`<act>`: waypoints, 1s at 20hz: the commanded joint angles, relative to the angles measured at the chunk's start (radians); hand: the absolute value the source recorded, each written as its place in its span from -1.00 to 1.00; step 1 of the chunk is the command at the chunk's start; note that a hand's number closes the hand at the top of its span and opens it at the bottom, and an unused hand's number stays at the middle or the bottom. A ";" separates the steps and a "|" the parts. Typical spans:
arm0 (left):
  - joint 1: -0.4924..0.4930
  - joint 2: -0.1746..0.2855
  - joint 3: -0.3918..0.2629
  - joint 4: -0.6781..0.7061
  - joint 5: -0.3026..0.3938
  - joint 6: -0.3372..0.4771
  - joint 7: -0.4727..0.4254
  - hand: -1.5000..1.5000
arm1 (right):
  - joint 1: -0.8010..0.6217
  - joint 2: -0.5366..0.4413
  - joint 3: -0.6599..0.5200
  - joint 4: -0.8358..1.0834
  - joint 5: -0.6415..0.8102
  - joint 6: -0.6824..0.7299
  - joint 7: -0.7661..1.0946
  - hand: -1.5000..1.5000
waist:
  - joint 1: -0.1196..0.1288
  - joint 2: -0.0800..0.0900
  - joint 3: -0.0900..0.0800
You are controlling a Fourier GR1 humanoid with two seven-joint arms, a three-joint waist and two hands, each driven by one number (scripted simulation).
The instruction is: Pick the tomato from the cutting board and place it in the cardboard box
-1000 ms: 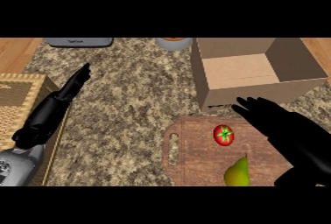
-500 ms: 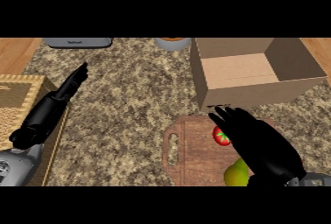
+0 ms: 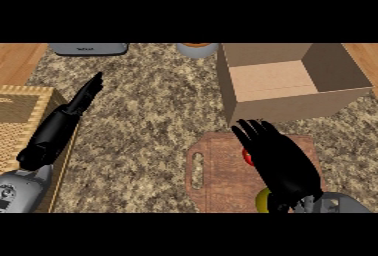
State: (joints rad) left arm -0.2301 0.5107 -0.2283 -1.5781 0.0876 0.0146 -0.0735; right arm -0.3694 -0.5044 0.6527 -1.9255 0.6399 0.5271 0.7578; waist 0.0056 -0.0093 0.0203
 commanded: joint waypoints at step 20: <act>0.007 -0.071 0.056 0.037 -0.021 -0.041 0.000 0.00 | -0.012 0.104 -0.044 0.303 0.178 -0.053 -0.201 -1.00 | -0.002 0.010 -0.020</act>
State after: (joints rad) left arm -0.2301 0.4849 -0.1814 -1.5721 0.0587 -0.0309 -0.0784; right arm -0.3411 -0.4220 0.6448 -1.6570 0.8291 0.4324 0.5737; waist 0.0050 -0.0098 0.0225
